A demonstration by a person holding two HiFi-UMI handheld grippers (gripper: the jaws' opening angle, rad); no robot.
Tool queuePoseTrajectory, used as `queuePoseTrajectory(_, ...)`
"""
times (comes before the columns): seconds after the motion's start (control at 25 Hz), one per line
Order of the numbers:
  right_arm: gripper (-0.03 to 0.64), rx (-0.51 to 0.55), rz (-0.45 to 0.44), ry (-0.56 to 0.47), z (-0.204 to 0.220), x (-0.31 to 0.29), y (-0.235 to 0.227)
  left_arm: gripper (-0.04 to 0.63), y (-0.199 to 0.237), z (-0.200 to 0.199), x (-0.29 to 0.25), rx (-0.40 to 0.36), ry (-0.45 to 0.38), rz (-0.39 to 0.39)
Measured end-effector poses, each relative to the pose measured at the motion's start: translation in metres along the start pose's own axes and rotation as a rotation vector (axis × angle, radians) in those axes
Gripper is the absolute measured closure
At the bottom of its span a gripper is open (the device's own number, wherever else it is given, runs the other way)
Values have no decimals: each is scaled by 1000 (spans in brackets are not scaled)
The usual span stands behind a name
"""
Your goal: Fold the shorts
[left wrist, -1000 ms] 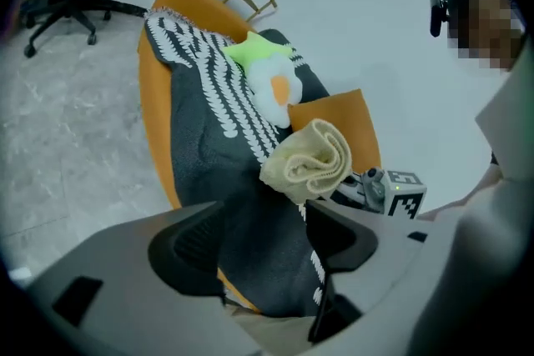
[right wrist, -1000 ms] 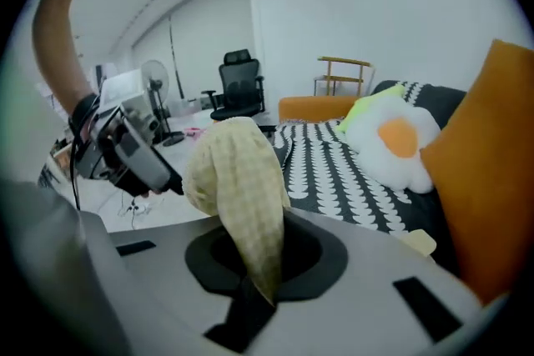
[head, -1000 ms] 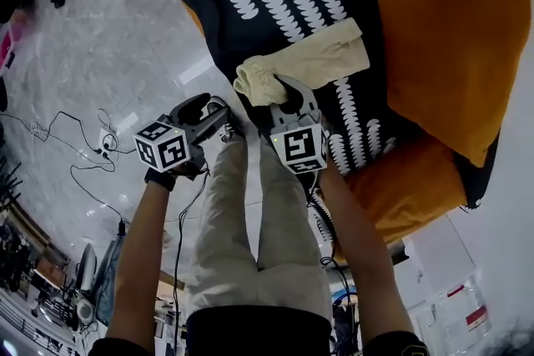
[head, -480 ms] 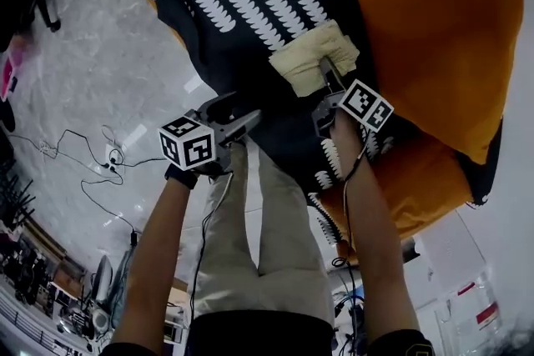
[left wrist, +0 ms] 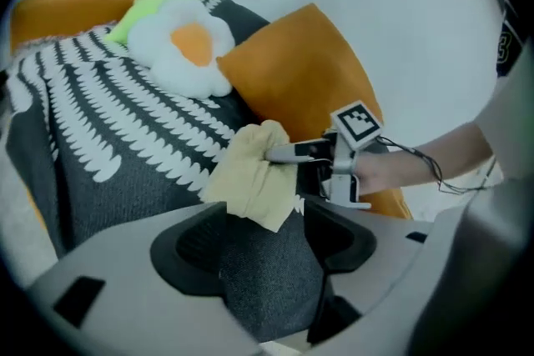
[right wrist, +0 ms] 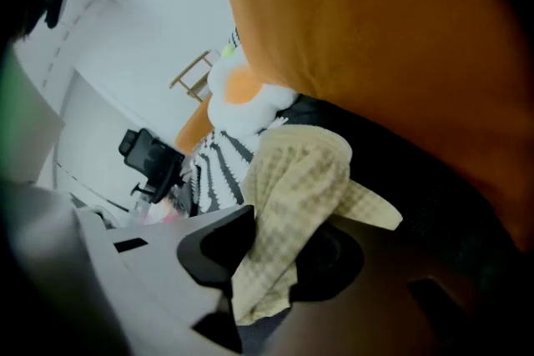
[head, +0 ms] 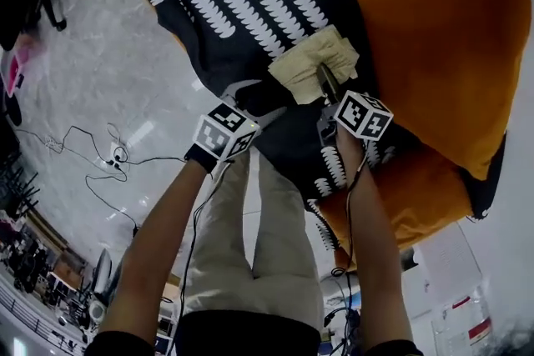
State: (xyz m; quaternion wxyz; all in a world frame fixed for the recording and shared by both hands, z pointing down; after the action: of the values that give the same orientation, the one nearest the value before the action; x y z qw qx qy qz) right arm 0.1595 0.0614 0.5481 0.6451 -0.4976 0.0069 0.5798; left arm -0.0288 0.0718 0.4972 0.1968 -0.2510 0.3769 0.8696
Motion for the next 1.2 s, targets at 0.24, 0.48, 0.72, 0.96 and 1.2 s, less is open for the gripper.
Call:
queuePoseTrajectory(0.24,203,491,178,31,2,28,4,299,-22,-9,-20,-491,160,78)
queuePoseTrajectory(0.48,100,1170,-62,158,3,55,26,298,-27,5,-66,-748,335,138)
queuePoseTrajectory(0.72,172,1338,-248,331,-9,-8,19,265,1,19,-107,-439,328,-109)
queuePoseTrajectory(0.96,175,1405,-310,492,-2,-42,5,250,20,21,-106,-441,326,-88)
queuePoseTrajectory(1.2,152,1371,-260,402,-10,8,43,215,1,33,-61,-474,299,-33)
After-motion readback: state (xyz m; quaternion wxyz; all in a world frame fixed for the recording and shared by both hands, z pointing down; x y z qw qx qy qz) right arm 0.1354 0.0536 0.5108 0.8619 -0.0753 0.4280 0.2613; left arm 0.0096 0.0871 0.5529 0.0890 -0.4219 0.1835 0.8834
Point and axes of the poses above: the fingertips, and each gripper's own axes: x backward along the fingers, y to its left, z out of its underside, the point moved 6 cm from there along x, backward along the fingers, and after that the axes turned 12 degrees about -y, right-handed, at the moved point
